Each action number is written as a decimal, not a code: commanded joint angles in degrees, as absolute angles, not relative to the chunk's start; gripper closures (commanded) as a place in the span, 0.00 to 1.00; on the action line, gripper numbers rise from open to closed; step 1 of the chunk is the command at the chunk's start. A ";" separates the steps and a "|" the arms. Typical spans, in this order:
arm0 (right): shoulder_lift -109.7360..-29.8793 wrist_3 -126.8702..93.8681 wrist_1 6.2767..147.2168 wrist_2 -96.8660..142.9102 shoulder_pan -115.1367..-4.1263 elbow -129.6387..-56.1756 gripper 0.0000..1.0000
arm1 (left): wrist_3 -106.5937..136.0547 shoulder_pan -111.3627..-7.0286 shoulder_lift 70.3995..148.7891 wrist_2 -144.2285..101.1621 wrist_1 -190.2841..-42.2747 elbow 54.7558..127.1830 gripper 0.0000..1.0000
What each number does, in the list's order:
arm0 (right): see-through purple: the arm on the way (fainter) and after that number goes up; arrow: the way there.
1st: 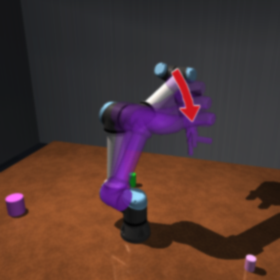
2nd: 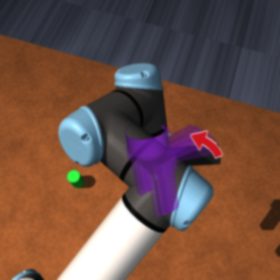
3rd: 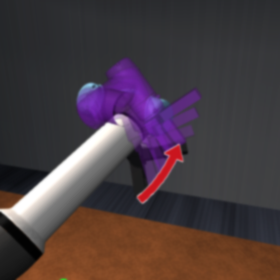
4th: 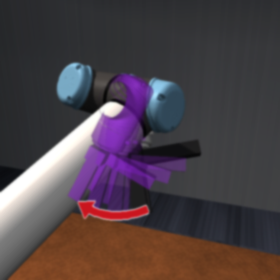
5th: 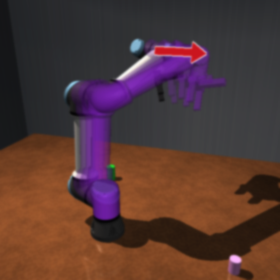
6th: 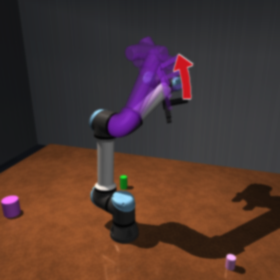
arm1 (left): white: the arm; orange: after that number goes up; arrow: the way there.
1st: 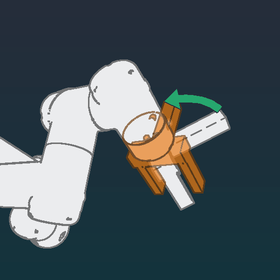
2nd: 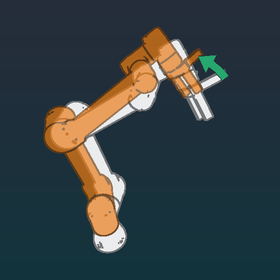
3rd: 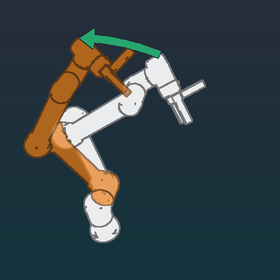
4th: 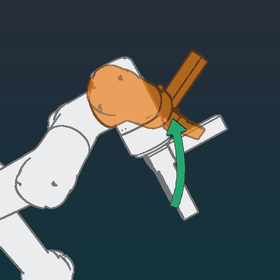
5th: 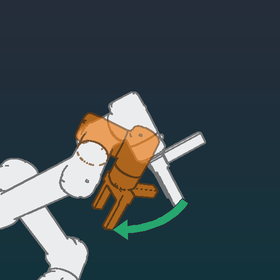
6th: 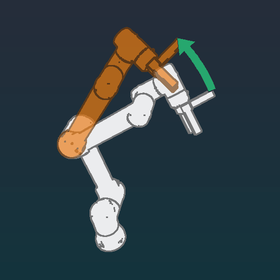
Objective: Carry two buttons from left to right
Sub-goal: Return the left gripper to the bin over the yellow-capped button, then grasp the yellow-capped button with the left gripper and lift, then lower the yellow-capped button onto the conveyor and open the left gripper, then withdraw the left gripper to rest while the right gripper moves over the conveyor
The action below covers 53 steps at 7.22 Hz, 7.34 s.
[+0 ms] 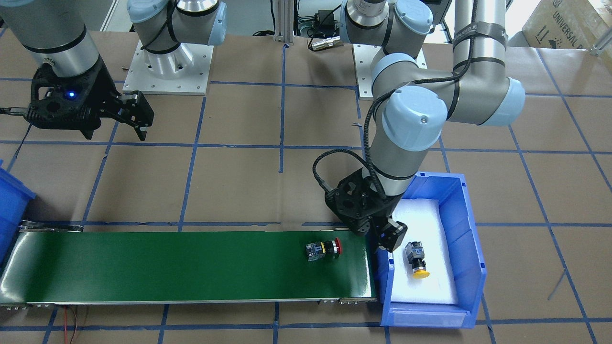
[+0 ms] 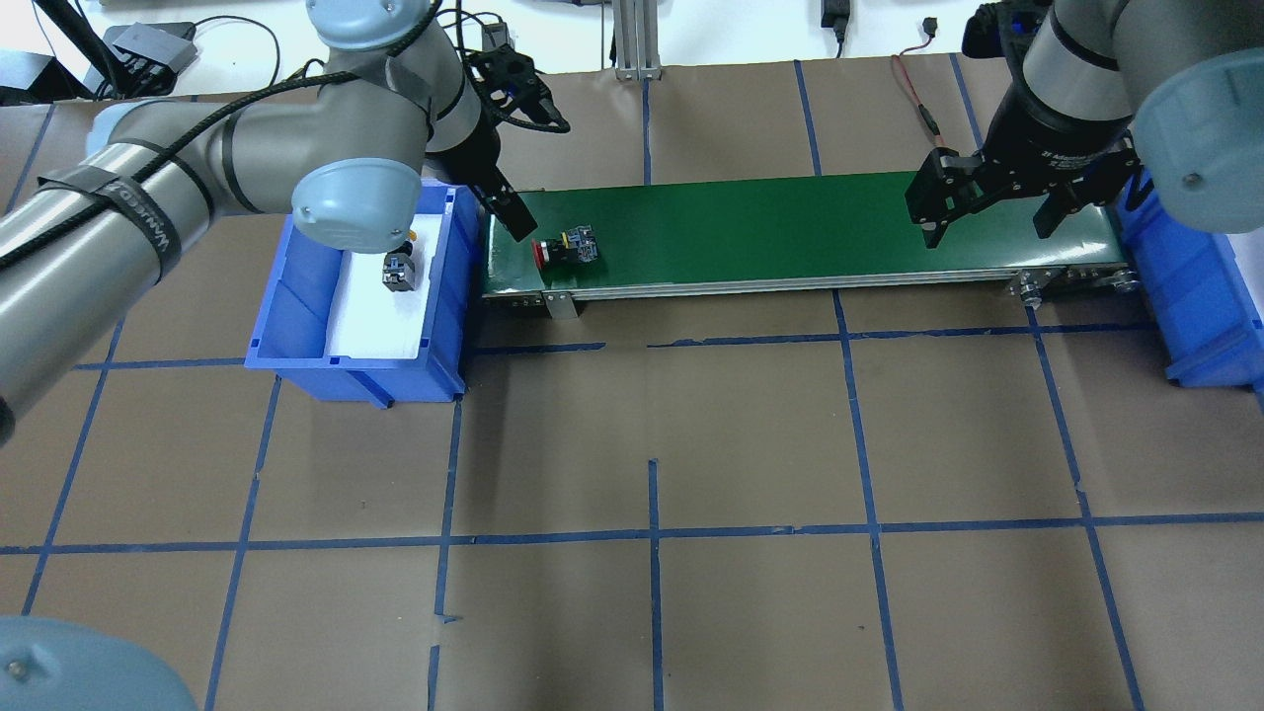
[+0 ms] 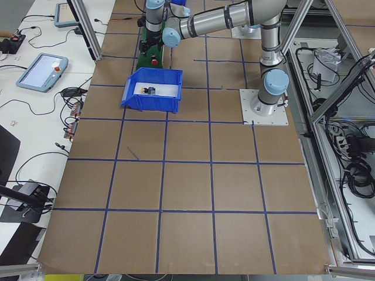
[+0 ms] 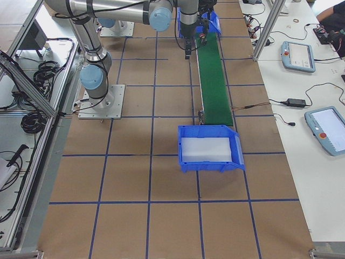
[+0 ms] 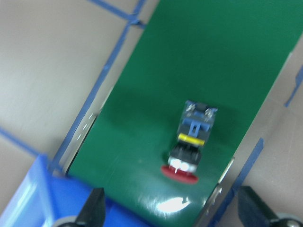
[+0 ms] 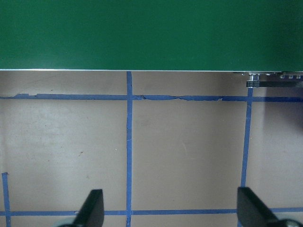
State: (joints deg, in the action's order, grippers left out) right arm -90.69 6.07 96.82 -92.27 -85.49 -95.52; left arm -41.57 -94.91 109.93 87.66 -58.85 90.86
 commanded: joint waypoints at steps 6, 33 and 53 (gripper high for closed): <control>-90.79 5.98 97.82 -91.84 -86.13 -95.45 0.00 | -12.00 -83.94 111.43 88.06 -61.61 94.47 0.00; -91.23 8.79 99.32 -91.84 -86.40 -97.21 0.00 | -65.04 -98.96 115.82 90.27 -65.86 85.61 0.80; -86.32 19.90 101.77 -92.20 -85.43 -96.07 0.00 | -49.83 -92.93 96.21 90.88 -76.91 89.48 0.00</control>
State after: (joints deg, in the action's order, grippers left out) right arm -88.13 15.00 101.43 -92.08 -85.67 -96.29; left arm -57.75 -95.33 102.85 90.46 -67.82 89.63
